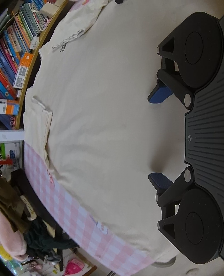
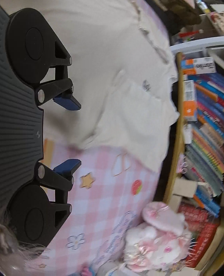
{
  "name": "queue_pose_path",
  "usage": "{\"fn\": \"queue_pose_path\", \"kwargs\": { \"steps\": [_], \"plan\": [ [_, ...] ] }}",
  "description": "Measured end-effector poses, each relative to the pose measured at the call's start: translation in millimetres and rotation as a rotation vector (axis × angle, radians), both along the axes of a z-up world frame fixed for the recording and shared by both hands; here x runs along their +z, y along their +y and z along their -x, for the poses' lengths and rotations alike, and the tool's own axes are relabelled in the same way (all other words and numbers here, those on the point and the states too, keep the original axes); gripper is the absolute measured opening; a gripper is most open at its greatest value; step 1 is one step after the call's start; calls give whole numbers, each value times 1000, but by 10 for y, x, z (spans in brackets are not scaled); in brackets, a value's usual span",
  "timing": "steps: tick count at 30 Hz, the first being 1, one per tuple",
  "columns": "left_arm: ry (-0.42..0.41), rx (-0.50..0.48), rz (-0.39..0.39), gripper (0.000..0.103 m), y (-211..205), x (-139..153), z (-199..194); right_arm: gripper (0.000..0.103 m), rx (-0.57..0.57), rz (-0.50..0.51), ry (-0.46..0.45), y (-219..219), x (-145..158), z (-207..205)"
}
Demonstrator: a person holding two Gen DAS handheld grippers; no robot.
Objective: Fold clothes
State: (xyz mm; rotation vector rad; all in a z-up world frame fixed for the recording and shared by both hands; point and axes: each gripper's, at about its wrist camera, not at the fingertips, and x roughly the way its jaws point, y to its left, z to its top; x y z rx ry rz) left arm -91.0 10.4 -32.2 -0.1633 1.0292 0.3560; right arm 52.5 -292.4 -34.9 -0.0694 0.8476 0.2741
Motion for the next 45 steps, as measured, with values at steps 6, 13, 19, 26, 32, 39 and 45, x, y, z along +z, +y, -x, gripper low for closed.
{"fn": "queue_pose_path", "kwargs": {
  "steps": [6, 13, 19, 26, 32, 39, 45],
  "plan": [
    [15, -13, -15, 90, -202, 0, 42, 30, -9, 9, -3, -223, -57, 130],
    [2, 39, -12, 90, -260, 38, 129, 4, 70, 32, -12, -205, -45, 96],
    [1, 75, -21, 90, -246, 58, 224, 2, 73, 39, -30, -264, -59, 70],
    [3, 89, -31, 90, -251, 75, 338, 2, 69, 39, -34, -308, -65, 24],
    [-2, 109, -30, 90, -178, 85, 449, 2, 35, 65, -46, -349, -70, -33],
    [5, 109, -30, 90, -107, 76, 532, 2, -12, 36, -40, -423, -61, -30],
    [-35, 81, -8, 90, -17, 102, 460, 24, -41, -21, -13, -412, 12, 229]
  ]
}}
